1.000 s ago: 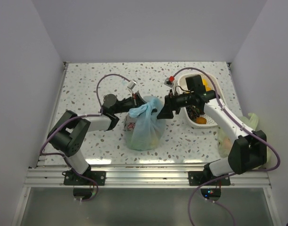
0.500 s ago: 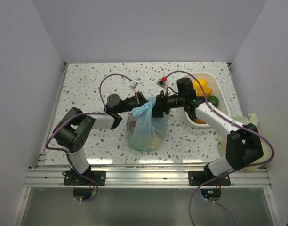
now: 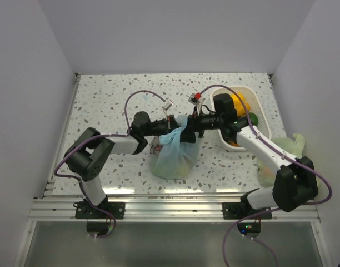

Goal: Place the fake fruits into the plastic bag and tie a complex knot

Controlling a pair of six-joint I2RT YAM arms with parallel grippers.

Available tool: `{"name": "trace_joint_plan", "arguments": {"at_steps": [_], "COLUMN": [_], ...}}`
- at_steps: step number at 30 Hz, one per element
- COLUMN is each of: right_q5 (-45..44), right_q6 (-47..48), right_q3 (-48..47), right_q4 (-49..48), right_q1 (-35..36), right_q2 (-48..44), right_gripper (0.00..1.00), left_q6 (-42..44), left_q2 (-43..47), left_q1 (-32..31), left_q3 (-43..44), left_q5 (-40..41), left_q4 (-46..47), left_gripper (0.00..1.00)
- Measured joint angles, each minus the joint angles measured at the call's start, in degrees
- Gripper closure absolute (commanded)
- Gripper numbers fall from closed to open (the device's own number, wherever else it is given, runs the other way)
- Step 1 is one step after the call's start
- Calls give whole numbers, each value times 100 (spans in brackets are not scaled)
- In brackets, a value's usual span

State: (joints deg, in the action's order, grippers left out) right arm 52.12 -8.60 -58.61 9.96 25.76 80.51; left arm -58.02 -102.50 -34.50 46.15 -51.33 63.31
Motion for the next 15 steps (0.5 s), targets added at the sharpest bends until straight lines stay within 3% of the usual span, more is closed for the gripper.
{"name": "trace_joint_plan", "arguments": {"at_steps": [10,15], "right_q5": [-7,79], "right_q6": [57,369], "right_q3": [57,57], "right_q4": [13,238], "right_q1": [-33,-37], "right_q2": [-118,-151], "right_gripper": [23,24], "left_q6": [608,487], "left_q2": [57,79], "left_q1": [-240,-238], "left_q3": [223,227], "left_q5": [-103,-251], "left_q4": [-890,-719], "left_gripper": [99,94]}}
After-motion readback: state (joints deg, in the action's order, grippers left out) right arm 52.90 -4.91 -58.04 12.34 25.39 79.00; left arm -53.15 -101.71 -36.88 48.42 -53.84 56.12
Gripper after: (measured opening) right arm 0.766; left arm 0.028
